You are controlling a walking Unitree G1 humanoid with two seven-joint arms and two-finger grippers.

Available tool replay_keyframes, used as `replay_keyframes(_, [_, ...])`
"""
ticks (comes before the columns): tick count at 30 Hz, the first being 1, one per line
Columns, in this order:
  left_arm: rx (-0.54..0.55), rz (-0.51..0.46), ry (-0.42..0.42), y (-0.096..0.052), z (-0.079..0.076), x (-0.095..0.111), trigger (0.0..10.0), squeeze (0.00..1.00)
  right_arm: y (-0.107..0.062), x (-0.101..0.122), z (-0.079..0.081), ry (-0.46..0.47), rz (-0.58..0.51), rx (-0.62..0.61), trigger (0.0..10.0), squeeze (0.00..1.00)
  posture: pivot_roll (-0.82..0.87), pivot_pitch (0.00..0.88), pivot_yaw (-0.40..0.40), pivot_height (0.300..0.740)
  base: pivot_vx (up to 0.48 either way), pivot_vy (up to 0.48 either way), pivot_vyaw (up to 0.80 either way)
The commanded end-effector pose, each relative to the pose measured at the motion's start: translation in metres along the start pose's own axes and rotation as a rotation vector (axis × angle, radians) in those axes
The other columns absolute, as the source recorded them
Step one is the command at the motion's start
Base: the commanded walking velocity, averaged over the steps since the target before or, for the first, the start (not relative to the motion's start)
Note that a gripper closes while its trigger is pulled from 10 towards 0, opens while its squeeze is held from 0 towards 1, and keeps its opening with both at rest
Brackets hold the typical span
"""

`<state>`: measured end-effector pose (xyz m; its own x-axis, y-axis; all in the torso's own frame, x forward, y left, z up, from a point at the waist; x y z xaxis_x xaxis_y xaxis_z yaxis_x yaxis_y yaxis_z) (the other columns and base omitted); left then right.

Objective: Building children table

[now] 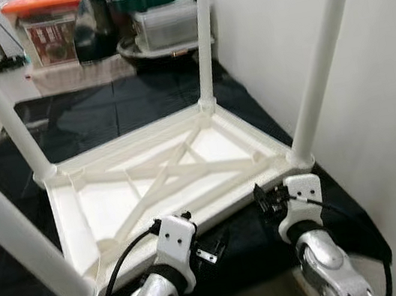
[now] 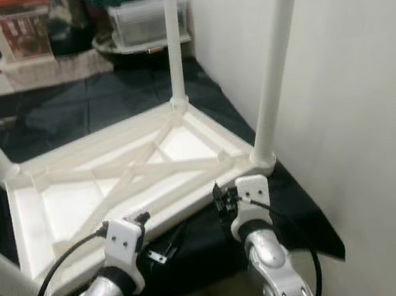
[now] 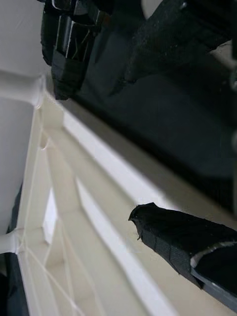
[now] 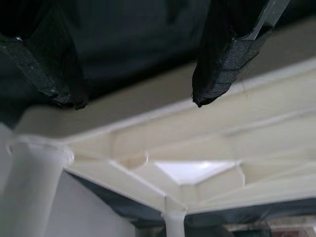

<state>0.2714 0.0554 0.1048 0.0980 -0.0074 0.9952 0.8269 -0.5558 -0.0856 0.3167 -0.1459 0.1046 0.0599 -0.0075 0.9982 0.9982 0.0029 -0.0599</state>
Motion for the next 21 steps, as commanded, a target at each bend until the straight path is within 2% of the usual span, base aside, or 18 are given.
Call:
replay_keyframes(1, [0.01,0.04,-0.003,-0.002,0.002,-0.009,10.0,0.0,-0.002,-0.001,0.001,-0.01,0.007,-0.001,10.0,0.0,0.02,0.0,-0.029,0.74,-0.356,0.0,0.0])
replay_keyframes(11, [0.011,0.045,-0.004,-0.001,0.002,-0.01,10.0,0.0,-0.004,0.003,0.007,-0.027,0.003,0.033,10.0,0.0,0.02,0.0,-0.03,0.74,-0.354,0.0,0.0])
replay_keyframes(17, [0.014,0.048,-0.005,-0.001,0.002,-0.01,10.0,0.0,-0.004,0.006,0.015,-0.003,-0.012,0.09,10.0,0.0,0.02,0.0,-0.033,0.74,-0.347,0.0,0.0])
replay_keyframes(21, [0.021,0.051,-0.009,-0.001,0.003,-0.01,10.0,0.0,-0.005,0.007,0.022,0.003,-0.016,0.139,10.0,0.0,0.02,0.0,-0.033,0.74,-0.073,0.0,0.0])
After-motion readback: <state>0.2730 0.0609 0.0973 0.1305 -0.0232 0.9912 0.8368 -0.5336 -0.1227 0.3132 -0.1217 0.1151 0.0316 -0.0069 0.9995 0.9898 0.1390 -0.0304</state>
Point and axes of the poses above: a point about 5 cm out from each wrist's last joint towards the gripper, its own y axis pointing out of the wrist towards the gripper, its own x axis along the axis of the wrist's last joint, z = x × y, the point moved 4 cm from there along y, pointing out of the wrist towards the gripper, and after that the axes turned 1 degree about -y, right-handed, at the moved point
